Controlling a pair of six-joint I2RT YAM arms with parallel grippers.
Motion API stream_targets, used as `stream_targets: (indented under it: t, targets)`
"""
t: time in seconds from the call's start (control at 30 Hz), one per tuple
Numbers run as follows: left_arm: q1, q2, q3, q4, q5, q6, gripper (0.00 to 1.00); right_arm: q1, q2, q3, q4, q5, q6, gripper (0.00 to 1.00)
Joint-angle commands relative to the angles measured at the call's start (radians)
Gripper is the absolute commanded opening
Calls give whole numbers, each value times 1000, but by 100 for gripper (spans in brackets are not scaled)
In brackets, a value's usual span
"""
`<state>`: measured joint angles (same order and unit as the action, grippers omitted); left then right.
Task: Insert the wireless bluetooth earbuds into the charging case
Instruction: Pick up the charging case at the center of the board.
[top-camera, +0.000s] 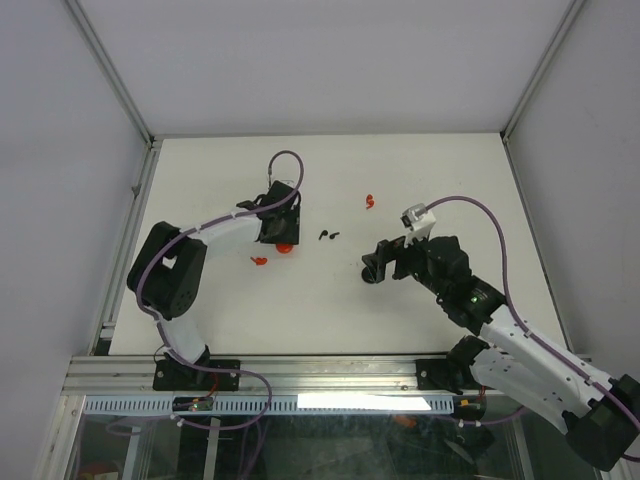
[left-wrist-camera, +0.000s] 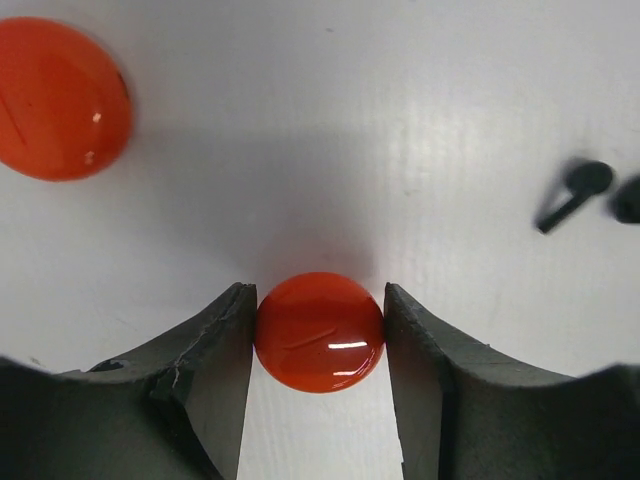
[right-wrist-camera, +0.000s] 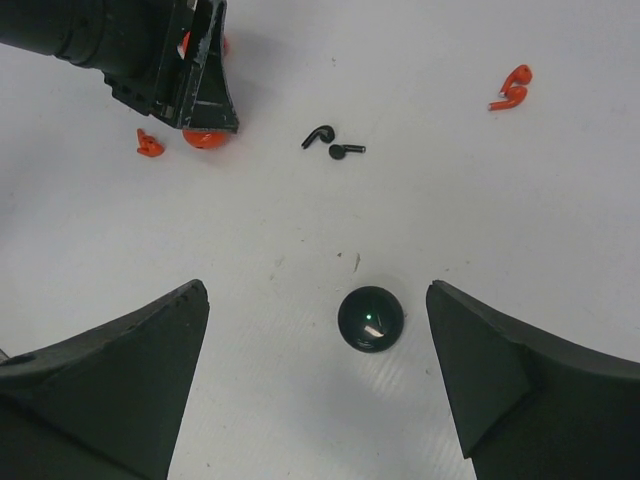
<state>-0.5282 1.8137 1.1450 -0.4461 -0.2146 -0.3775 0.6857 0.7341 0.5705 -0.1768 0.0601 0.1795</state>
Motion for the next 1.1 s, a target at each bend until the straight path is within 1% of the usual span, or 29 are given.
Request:
stream_targets:
  t: [0.0, 0.17, 0.4, 0.53, 0.67, 0.77, 0.83, 0.93, 1.0, 1.07]
  targets:
    - [-57, -143, -24, 114, 13, -55, 44, 1, 18, -91, 276, -102, 29, 93]
    - [-122, -216, -57, 198, -3, -109, 43, 2, 70, -160, 488, -147, 80, 94]
    - [-186, -302, -118, 366, 6, -204, 42, 8, 163, -285, 850, -102, 99, 92]
    - [-216, -344, -148, 459, 13, -247, 42, 14, 251, -294, 1007, -97, 108, 90]
    - [-240, -365, -172, 516, 16, -285, 42, 28, 332, -297, 1155, -98, 106, 86]
    - [-258, -375, -190, 561, 22, -306, 42, 42, 407, -306, 1274, -97, 97, 81]
    - [-267, -377, -198, 588, 27, -318, 42, 50, 454, -304, 1327, -96, 92, 76]
    - [-289, -378, -205, 616, 22, -326, 42, 63, 502, -302, 1381, -56, 96, 72]
    - [-308, -378, -214, 628, 5, -329, 42, 64, 525, -302, 1412, -23, 90, 66]
    - [-323, -401, -224, 645, -11, -331, 42, 64, 544, -300, 1437, 12, 90, 63]
